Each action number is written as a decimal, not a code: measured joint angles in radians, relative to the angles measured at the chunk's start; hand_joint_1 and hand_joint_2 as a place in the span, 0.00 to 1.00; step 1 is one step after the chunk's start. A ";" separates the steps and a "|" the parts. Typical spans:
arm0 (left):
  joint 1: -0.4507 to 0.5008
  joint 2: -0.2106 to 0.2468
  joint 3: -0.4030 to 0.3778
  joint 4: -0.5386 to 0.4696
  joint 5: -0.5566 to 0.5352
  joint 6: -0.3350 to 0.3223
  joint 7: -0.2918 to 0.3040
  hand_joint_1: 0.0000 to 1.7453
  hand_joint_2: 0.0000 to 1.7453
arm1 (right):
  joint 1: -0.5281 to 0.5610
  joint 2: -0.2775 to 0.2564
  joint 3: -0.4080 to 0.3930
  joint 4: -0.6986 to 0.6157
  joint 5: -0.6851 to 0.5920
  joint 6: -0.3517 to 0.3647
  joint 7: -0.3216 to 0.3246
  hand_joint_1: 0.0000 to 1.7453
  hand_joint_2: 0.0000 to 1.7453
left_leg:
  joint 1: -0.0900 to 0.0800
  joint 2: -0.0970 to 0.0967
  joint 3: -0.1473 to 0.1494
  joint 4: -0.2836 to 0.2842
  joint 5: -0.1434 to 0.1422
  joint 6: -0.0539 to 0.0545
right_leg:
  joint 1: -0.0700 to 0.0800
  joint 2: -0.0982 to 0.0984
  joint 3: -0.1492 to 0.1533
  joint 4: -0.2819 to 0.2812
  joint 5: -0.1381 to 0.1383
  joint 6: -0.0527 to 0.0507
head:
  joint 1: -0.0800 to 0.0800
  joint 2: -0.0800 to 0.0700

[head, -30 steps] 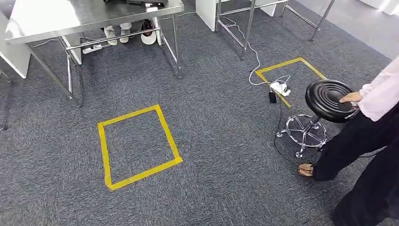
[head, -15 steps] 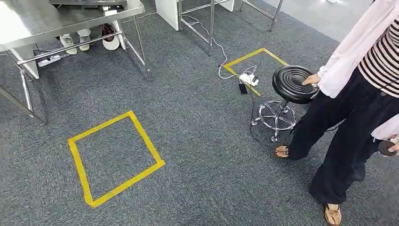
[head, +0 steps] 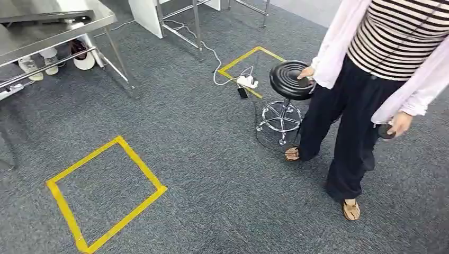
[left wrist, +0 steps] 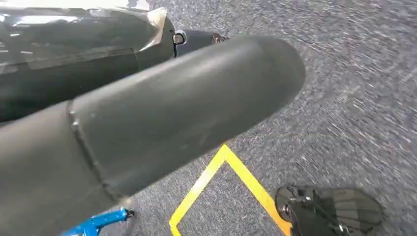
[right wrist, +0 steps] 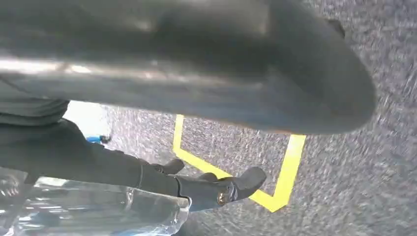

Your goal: Take the parts from the cabinet and place them on the table.

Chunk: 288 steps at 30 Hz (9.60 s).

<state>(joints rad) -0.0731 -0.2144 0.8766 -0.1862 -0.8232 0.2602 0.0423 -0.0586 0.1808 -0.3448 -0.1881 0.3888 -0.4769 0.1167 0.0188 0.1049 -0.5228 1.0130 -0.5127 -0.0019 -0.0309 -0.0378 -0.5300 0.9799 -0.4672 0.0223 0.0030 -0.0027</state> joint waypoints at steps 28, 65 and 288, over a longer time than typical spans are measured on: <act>0.002 -0.007 0.000 0.000 0.005 -0.008 0.013 0.00 0.00 | -0.008 0.007 -0.022 0.000 -0.003 0.021 0.004 0.00 0.00 | -0.008 0.012 -0.005 0.004 0.003 0.015 | 0.024 -0.023 -0.031 0.030 -0.015 0.025 | -0.001 0.000; 0.001 0.000 -0.011 -0.001 -0.056 -0.053 0.017 0.00 0.00 | -0.007 0.005 -0.035 0.000 -0.020 0.046 0.010 0.00 0.00 | 0.003 -0.095 -0.062 0.192 -0.134 -0.006 | 0.012 0.039 -0.043 0.028 0.013 -0.018 | -0.011 0.000; -0.005 0.008 0.123 0.001 0.087 0.034 -0.354 0.00 0.00 | 0.010 -0.005 -0.042 0.005 0.096 -0.005 -0.076 0.00 0.00 | -0.022 -0.092 -0.073 -0.027 0.110 0.027 | 0.027 0.038 0.060 -0.019 -0.055 0.005 | -0.004 0.000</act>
<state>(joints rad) -0.0779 -0.2067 0.9998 -0.1850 -0.7363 0.2941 -0.3117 -0.0481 0.1762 -0.3864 -0.1831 0.4845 -0.4818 0.0404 -0.0029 0.0130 -0.5958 0.9860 -0.4024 0.0250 -0.0040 0.0004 -0.4698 0.9611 -0.5222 0.0271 -0.0011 -0.0027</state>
